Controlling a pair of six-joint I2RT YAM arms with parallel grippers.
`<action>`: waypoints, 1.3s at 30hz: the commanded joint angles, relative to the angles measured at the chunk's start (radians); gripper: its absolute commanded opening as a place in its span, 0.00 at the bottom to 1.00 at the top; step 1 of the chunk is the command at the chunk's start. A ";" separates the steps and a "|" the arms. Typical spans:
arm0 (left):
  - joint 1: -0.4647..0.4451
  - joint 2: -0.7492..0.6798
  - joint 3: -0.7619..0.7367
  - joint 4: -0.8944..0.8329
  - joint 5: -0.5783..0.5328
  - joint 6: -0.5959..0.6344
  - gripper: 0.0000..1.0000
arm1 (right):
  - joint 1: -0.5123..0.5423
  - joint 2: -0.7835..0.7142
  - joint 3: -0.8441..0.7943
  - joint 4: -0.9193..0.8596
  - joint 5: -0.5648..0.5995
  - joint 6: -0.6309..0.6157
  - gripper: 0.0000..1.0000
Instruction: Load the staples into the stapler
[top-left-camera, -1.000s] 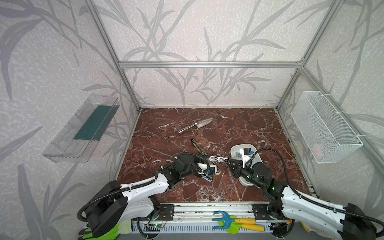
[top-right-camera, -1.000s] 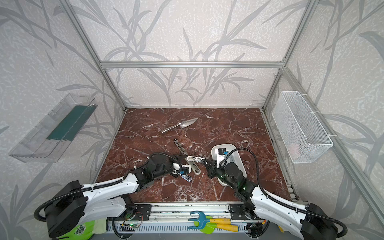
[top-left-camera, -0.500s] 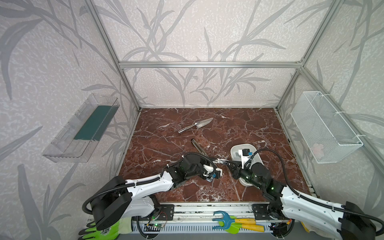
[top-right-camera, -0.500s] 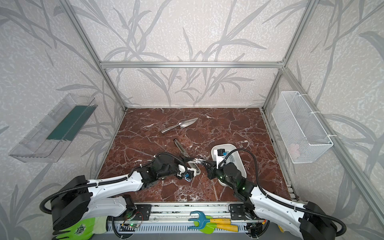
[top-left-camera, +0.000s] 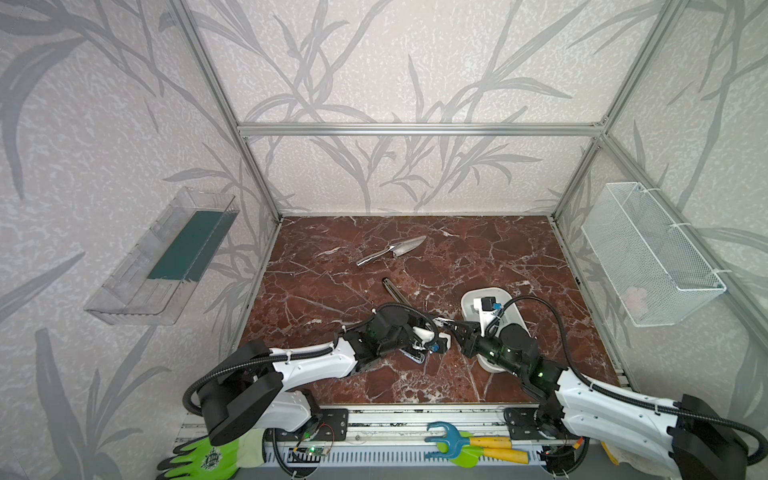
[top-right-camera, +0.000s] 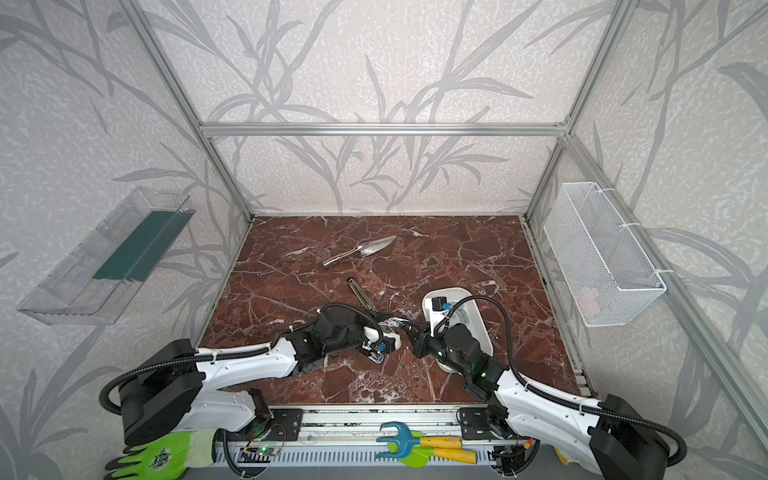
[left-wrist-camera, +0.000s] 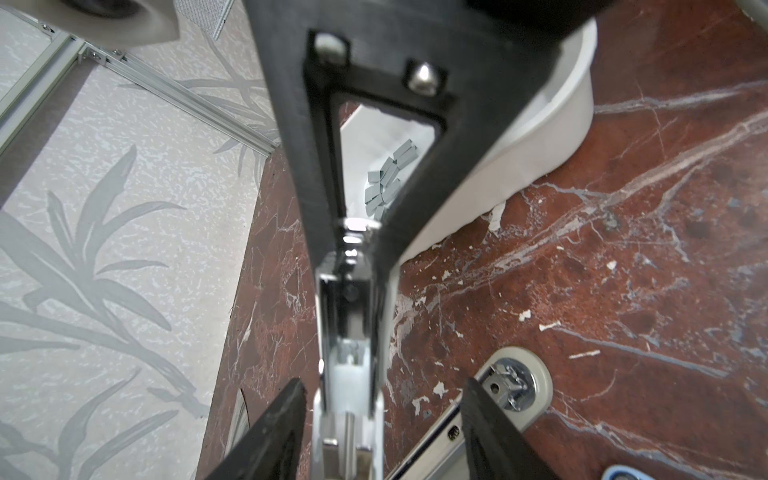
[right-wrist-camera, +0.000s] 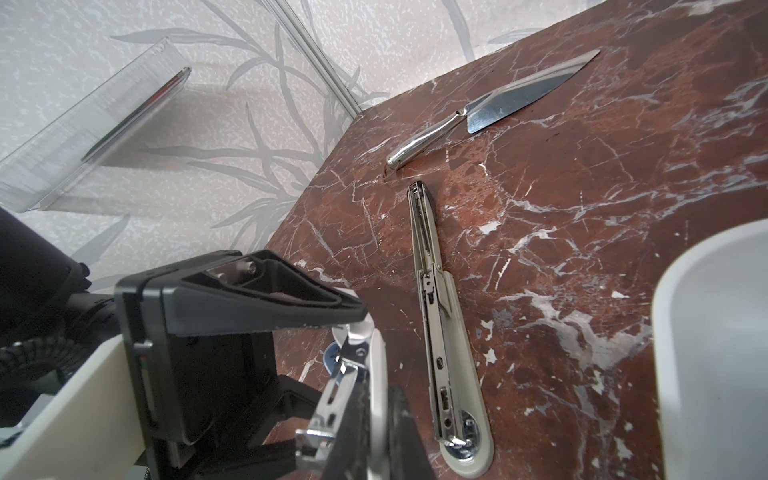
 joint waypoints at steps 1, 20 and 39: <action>-0.006 0.027 0.036 0.079 0.020 -0.027 0.60 | 0.004 0.012 0.009 0.072 -0.016 0.015 0.00; 0.005 0.075 0.103 -0.072 0.023 0.015 0.10 | 0.006 -0.009 0.006 0.025 0.016 0.017 0.14; 0.292 0.345 0.480 -0.698 0.445 0.416 0.10 | 0.000 -0.411 0.175 -0.586 0.250 0.082 0.97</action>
